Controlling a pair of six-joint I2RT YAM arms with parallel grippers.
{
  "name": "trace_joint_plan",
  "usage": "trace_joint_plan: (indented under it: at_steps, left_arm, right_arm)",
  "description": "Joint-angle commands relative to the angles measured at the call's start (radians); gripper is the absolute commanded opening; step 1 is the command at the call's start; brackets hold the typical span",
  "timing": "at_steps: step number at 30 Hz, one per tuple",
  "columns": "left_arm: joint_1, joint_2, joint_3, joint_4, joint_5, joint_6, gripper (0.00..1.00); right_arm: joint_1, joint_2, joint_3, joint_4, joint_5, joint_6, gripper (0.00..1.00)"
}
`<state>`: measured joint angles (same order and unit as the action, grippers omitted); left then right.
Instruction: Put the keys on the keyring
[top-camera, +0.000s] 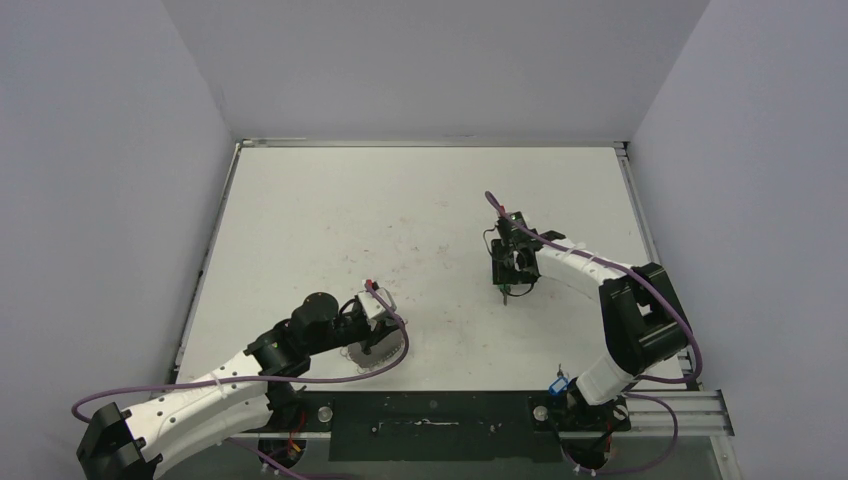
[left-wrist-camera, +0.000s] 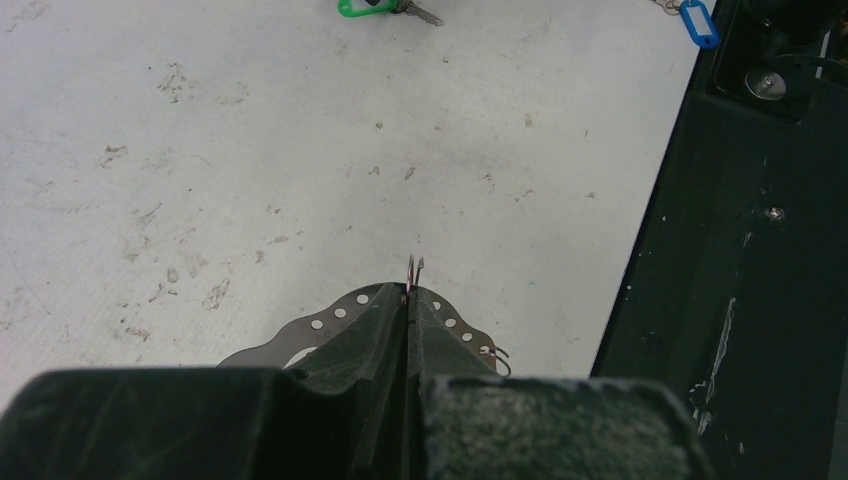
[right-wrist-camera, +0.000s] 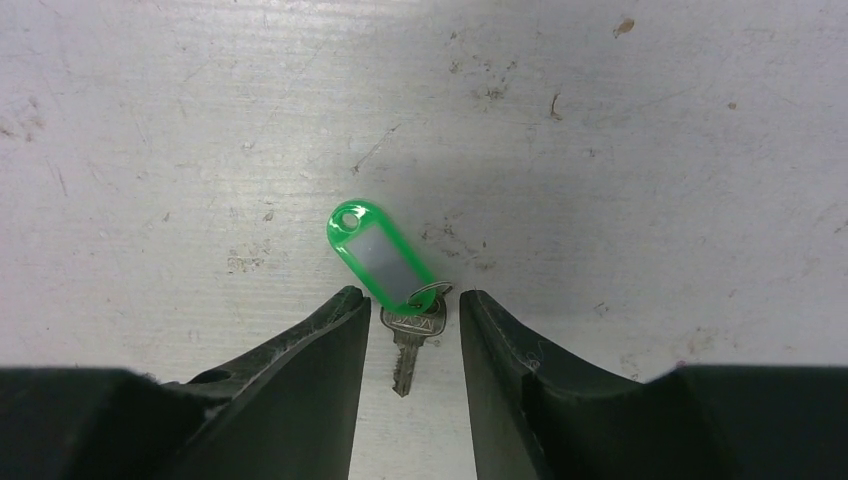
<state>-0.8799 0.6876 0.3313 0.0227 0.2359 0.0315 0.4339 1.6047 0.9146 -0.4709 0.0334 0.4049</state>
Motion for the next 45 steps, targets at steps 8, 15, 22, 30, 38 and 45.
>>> trace_joint_plan:
  at_steps: [8,15,22,30,38,45]
  left_arm:
    - [0.004,-0.018,0.017,0.010,-0.004,0.005,0.00]
    - [0.003,-0.031,0.017,-0.005,-0.007,0.008,0.00]
    - [0.004,-0.037,0.014,-0.010,-0.010,0.010,0.00]
    - [0.004,-0.033,0.003,0.000,-0.012,0.010,0.00]
    - [0.004,-0.030,0.003,0.002,-0.011,0.010,0.00]
    - [0.003,-0.036,0.002,-0.001,-0.013,0.010,0.00]
  right_arm:
    - [0.009,0.032,0.041,-0.004,0.039,0.021,0.38]
    - [0.024,0.049,0.047,-0.001,0.013,0.011,0.08]
    - [0.118,-0.014,0.079,-0.042,-0.001,-0.037,0.00]
    - [0.167,-0.106,0.054,0.000,-0.138,-0.079,0.00]
    - [0.168,-0.107,0.065,-0.069,0.062,-0.037,0.42]
    - [0.170,-0.030,0.104,-0.111,0.164,-0.013,0.50]
